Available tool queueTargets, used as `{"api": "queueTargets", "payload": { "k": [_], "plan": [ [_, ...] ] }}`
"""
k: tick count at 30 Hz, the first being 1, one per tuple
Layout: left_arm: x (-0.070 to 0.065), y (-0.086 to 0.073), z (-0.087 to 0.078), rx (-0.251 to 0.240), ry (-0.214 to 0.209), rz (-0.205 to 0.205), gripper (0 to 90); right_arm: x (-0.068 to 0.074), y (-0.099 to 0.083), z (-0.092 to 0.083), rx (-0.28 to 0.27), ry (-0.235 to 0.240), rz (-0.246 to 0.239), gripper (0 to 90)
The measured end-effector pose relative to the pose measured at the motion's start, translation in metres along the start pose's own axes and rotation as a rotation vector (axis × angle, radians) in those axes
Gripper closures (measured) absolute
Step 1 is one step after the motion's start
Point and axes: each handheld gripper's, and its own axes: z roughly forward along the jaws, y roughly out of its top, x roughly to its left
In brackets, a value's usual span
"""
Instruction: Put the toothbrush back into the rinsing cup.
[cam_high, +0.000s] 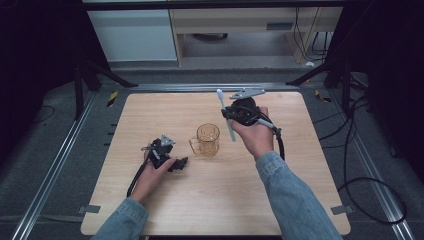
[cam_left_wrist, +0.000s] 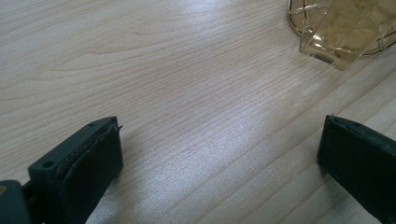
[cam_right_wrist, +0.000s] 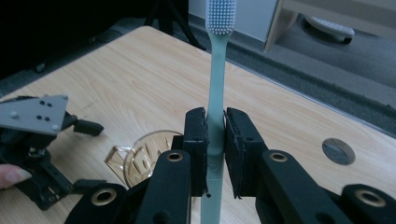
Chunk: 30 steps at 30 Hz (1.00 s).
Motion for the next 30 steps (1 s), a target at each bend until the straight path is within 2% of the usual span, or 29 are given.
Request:
{"api": "queueTargets", "payload": {
  "k": [2, 7, 9, 10, 14, 19, 30],
  "plan": [
    [0.000, 0.000, 0.000, -0.004, 0.001, -0.004, 0.0, 0.005, 0.002, 0.002, -0.019, 0.000, -0.023, 79.1],
    [0.000, 0.000, 0.000, -0.005, 0.001, -0.006, 0.0, 0.012, 0.005, 0.003, -0.061, -0.001, -0.015, 79.0],
    [0.000, 0.000, 0.000, -0.006, 0.001, -0.006, 0.0, 0.017, 0.008, 0.004, -0.097, -0.009, -0.024, 79.0],
    [-0.001, 0.000, 0.000, -0.006, 0.002, -0.007, 0.0, 0.017, 0.008, 0.004, -0.097, -0.009, -0.024, 79.0],
    [-0.001, 0.000, 0.000, -0.007, 0.002, -0.007, 0.0, 0.023, 0.011, 0.005, -0.174, -0.022, -0.004, 79.1],
    [0.000, 0.000, 0.000, -0.006, 0.001, -0.007, 0.0, 0.026, 0.014, 0.006, -0.221, -0.043, -0.005, 79.1],
    [0.000, 0.000, 0.000, -0.004, 0.001, -0.005, 0.0, 0.036, 0.015, 0.018, -0.230, -0.024, -0.021, 79.1]
  ]
}}
